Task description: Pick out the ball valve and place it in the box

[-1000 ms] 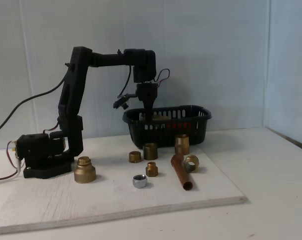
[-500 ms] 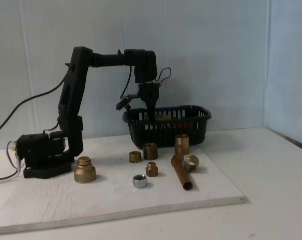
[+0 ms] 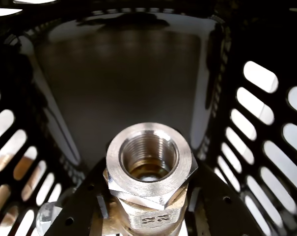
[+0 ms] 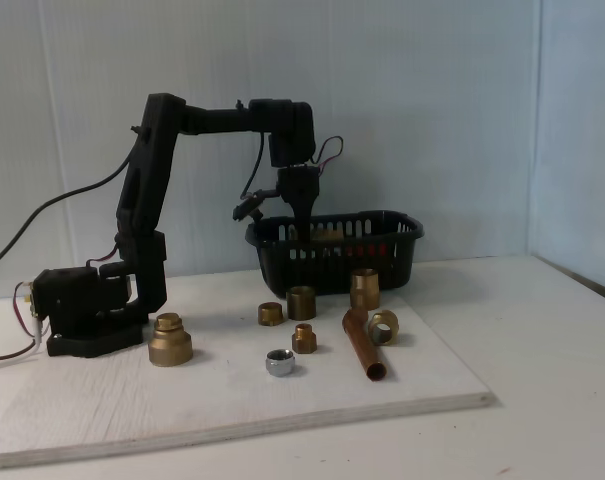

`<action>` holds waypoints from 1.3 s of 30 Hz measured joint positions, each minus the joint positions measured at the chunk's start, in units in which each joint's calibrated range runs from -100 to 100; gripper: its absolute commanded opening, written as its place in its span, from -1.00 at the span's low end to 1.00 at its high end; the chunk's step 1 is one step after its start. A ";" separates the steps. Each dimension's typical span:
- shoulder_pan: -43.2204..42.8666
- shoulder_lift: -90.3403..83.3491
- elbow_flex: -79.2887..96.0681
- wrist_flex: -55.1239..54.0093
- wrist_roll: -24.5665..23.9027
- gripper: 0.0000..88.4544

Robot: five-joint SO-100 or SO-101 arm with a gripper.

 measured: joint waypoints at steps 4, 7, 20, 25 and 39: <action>0.00 2.54 0.09 0.00 0.00 -0.95; 0.00 2.80 0.09 0.00 0.00 -0.95; 0.00 2.96 0.09 -1.63 0.00 -0.93; 0.00 2.96 0.09 -1.63 0.00 -0.66; 2.22 2.63 -1.82 -3.10 -1.03 -0.56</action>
